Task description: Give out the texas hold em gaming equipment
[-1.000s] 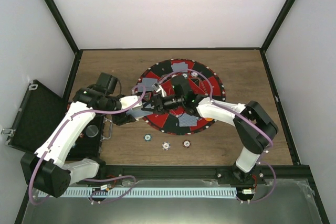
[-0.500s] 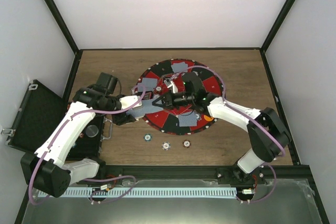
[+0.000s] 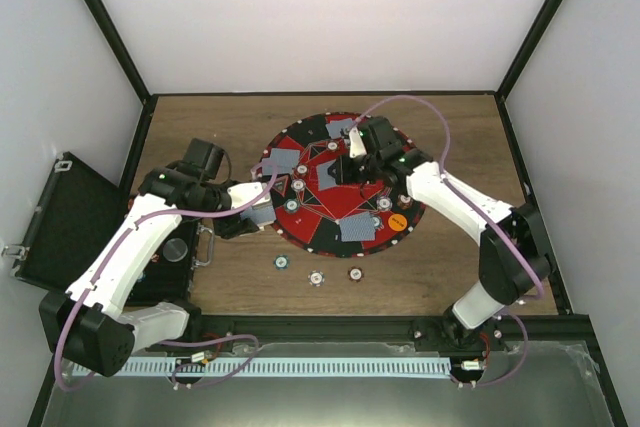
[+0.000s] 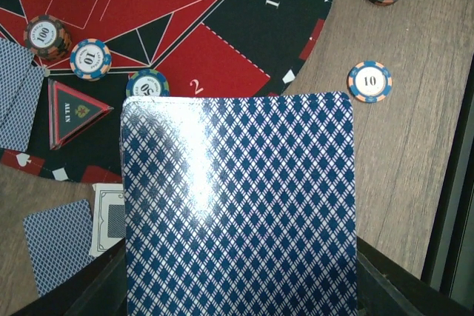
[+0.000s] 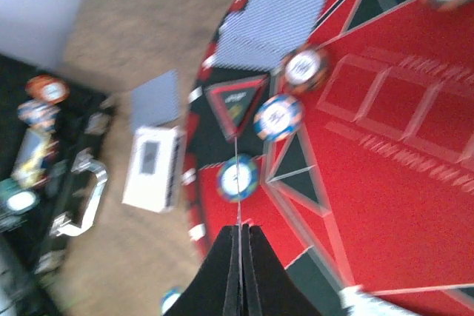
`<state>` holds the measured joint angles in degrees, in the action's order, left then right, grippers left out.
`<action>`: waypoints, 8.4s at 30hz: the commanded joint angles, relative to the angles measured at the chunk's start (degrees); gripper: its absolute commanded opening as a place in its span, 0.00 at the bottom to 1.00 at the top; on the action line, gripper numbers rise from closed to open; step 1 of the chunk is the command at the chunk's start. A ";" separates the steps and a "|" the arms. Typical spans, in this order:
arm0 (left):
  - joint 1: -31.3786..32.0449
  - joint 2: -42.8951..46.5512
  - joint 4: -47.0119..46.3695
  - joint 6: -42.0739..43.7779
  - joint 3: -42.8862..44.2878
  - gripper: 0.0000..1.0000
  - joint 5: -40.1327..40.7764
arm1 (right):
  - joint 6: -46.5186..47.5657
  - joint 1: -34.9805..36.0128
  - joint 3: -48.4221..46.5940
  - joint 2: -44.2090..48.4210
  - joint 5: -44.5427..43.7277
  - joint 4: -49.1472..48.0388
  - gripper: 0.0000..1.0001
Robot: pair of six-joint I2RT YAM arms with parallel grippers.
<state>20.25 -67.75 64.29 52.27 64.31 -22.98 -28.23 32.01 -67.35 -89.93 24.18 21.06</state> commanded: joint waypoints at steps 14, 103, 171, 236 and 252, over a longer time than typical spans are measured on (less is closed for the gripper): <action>-0.12 1.69 3.11 -1.29 1.01 0.04 1.07 | 67.80 11.32 5.55 -12.65 -55.80 -47.84 0.01; 0.04 3.22 0.37 -1.29 0.96 0.05 0.57 | -21.87 14.40 0.74 -5.53 22.25 -28.65 0.85; 0.05 3.14 1.53 -0.53 2.23 0.05 0.52 | -26.26 11.92 2.45 -14.62 30.55 -34.50 0.57; 0.13 1.47 2.43 -1.51 2.72 0.05 1.62 | 74.76 11.02 10.78 -21.92 -56.52 -52.47 0.01; 0.13 1.90 3.22 -0.77 2.89 0.05 1.14 | 60.37 12.68 9.49 -15.25 -46.02 -27.38 0.65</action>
<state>20.25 -66.26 67.00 51.13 65.56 -20.67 36.73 44.45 -56.88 -109.56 -25.04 -12.93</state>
